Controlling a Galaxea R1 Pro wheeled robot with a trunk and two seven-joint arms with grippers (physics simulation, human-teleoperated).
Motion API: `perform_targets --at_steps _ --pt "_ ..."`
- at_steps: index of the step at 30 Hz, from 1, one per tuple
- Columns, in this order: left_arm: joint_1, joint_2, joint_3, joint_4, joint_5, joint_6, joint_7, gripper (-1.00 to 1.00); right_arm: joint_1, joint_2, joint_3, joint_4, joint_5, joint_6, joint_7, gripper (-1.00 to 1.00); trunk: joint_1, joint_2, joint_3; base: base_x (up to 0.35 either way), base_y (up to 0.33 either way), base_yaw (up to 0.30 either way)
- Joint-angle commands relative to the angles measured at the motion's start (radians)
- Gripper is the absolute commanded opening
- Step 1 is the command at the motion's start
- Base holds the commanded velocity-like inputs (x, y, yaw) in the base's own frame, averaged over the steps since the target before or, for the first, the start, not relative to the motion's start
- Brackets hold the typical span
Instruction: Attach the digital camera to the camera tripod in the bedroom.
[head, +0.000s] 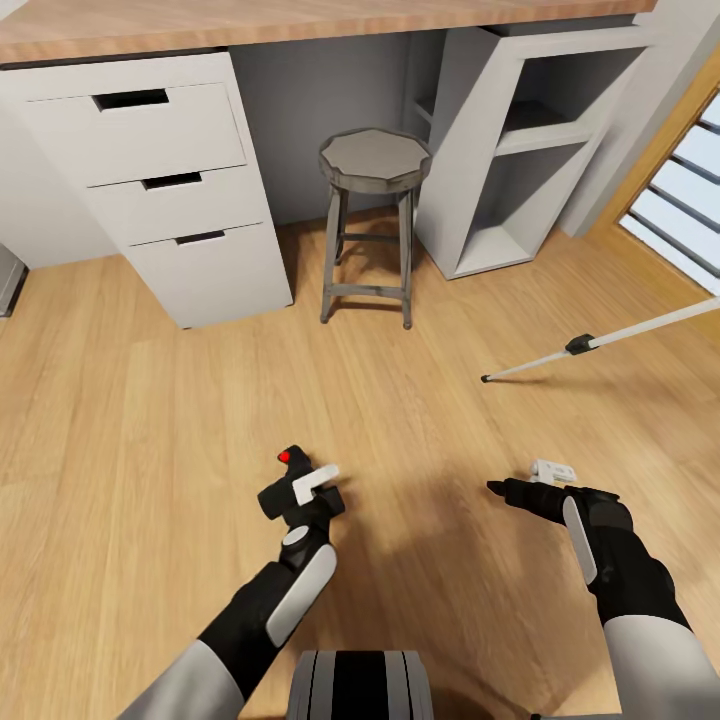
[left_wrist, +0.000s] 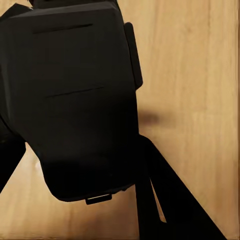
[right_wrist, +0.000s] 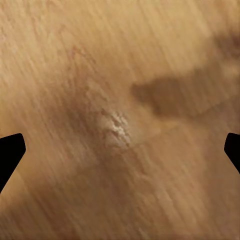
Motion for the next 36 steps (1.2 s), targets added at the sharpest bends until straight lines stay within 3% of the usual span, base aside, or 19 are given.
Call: perform_targets --at_steps 1,7,14,16,20,21,24,25,26,27,28,29,34,36 --pt "-0.001 0.000 -0.005 -0.003 0.000 0.014 0.002 -1.00 0.000 0.000 -0.001 -0.001 -0.003 0.005 0.002 1.00 0.000 0.000 -0.001 0.000 0.000 0.000" --pt "-0.001 -0.001 -0.015 -0.013 0.000 0.040 -0.001 -1.00 0.000 0.000 -0.001 -0.001 -0.003 0.005 0.002 1.00 0.000 0.000 -0.001 0.000 0.000 0.000" --pt "-0.001 0.004 -0.021 -0.018 0.008 0.051 -0.021 -1.00 0.000 0.000 -0.001 0.000 -0.004 0.007 0.002 1.00 -0.003 0.001 0.026 0.000 0.000 0.000" --pt "-0.001 0.007 -0.019 -0.019 0.013 0.060 -0.046 -1.00 0.000 -0.001 -0.001 0.000 -0.005 0.010 0.003 1.00 -0.004 0.002 0.034 0.000 0.000 0.000" --pt "-0.001 0.018 -0.012 -0.036 0.041 0.132 -0.184 -1.00 0.009 -0.009 -0.001 -0.004 -0.004 0.021 0.026 1.00 -0.006 0.003 0.050 0.000 0.000 0.000" --pt "-0.001 0.034 -0.010 -0.046 0.059 0.179 -0.269 -1.00 0.013 -0.012 -0.001 -0.007 -0.004 0.024 0.054 1.00 -0.006 0.003 0.054 0.000 0.000 0.000" --pt "-0.001 0.072 -0.008 -0.066 0.088 0.253 -0.411 -1.00 0.020 -0.015 -0.001 -0.010 -0.003 0.026 0.116 1.00 -0.008 0.004 0.065 0.000 0.000 0.000" --pt "-0.001 0.108 -0.007 -0.085 0.108 0.293 -0.513 -1.00 0.025 -0.017 -0.002 -0.011 -0.002 0.027 0.169 1.00 -0.008 0.004 0.069 0.000 0.000 0.000" --pt "-0.001 0.209 -0.007 -0.135 0.161 0.352 -0.756 -1.00 0.035 -0.048 -0.003 -0.012 0.001 0.027 0.302 1.00 -0.009 0.004 0.073 0.000 0.000 0.000" --pt "-0.001 0.251 -0.007 -0.149 0.182 0.363 -0.833 -1.00 0.041 -0.065 -0.002 -0.013 0.002 0.027 0.347 1.00 -0.009 0.004 0.077 0.000 0.000 0.000" --pt "-0.001 0.271 -0.007 -0.154 0.193 0.366 -0.866 -1.00 0.044 -0.073 -0.002 -0.014 0.002 0.027 0.367 1.00 -0.010 0.005 0.081 0.000 0.000 0.000" --pt "-0.001 0.312 -0.008 -0.160 0.220 0.370 -0.921 -1.00 0.047 -0.085 -0.003 -0.015 0.002 0.027 0.404 1.00 -0.010 0.005 0.084 0.000 0.000 0.000" --pt "-0.001 0.381 -0.008 -0.165 0.300 0.374 -0.991 -1.00 0.053 -0.099 -0.003 -0.015 0.003 0.028 0.460 1.00 -0.012 0.006 0.104 0.000 0.000 0.000" --pt "-0.001 0.408 -0.008 -0.162 0.351 0.374 -1.009 -1.00 0.055 -0.103 -0.003 -0.015 0.002 0.028 0.475 1.00 -0.013 0.006 0.112 0.000 0.000 0.000"
